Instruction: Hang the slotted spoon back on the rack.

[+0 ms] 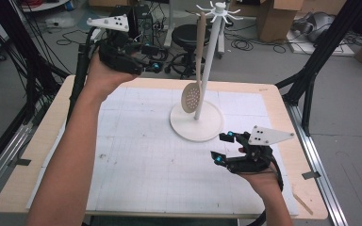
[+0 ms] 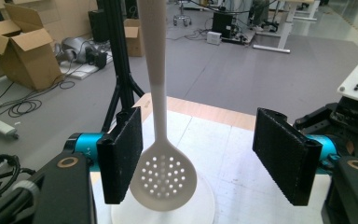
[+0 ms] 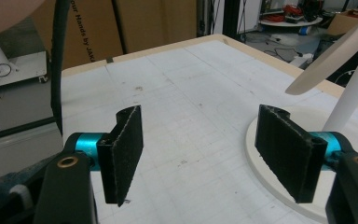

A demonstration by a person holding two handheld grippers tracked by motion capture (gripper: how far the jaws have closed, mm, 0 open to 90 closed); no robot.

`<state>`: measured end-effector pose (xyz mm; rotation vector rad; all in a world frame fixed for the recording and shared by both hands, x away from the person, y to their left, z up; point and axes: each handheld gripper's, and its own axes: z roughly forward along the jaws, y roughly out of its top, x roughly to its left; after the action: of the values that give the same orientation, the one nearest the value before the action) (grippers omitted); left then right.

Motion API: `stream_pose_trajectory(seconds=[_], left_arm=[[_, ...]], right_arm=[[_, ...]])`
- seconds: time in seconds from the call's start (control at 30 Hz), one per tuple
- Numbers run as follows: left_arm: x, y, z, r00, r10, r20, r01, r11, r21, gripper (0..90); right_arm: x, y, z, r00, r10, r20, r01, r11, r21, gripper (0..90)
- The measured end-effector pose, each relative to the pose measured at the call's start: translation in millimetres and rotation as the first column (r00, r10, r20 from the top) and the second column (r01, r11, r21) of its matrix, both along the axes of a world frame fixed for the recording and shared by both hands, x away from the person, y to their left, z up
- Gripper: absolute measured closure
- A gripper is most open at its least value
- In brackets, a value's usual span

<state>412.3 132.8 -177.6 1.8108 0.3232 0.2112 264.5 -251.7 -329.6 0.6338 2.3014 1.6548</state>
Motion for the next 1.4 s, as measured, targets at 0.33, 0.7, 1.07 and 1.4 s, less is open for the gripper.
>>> stream_pose_trajectory(seconds=[0.33,0.7,1.07,1.4], left_arm=[[-19.1,20.1,-19.9,1.0000,0.009,0.000,-0.009,0.9999,-0.014,23.5],[-42.6,47.1,-50.5,0.9998,0.005,0.017,-0.004,0.9992,-0.040,18.9],[-58.9,61.2,-90.8,0.9998,-0.021,0.006,0.021,0.9990,-0.040,13.4],[-70.8,74.2,-126.0,0.9990,-0.040,-0.018,0.039,0.9967,-0.071,11.4]], right_arm=[[0.1,-1.5,2.1,1.0000,-0.007,0.005,0.007,1.0000,0.007,31.2],[2.1,-4.2,-0.4,0.9998,-0.019,-0.003,0.019,0.9998,0.007,31.1],[4.7,-7.9,-3.6,0.9993,-0.038,-0.006,0.038,0.9993,0.006,30.2],[7.6,-7.5,-7.6,0.9987,-0.046,-0.021,0.046,0.9989,-0.001,29.1]])
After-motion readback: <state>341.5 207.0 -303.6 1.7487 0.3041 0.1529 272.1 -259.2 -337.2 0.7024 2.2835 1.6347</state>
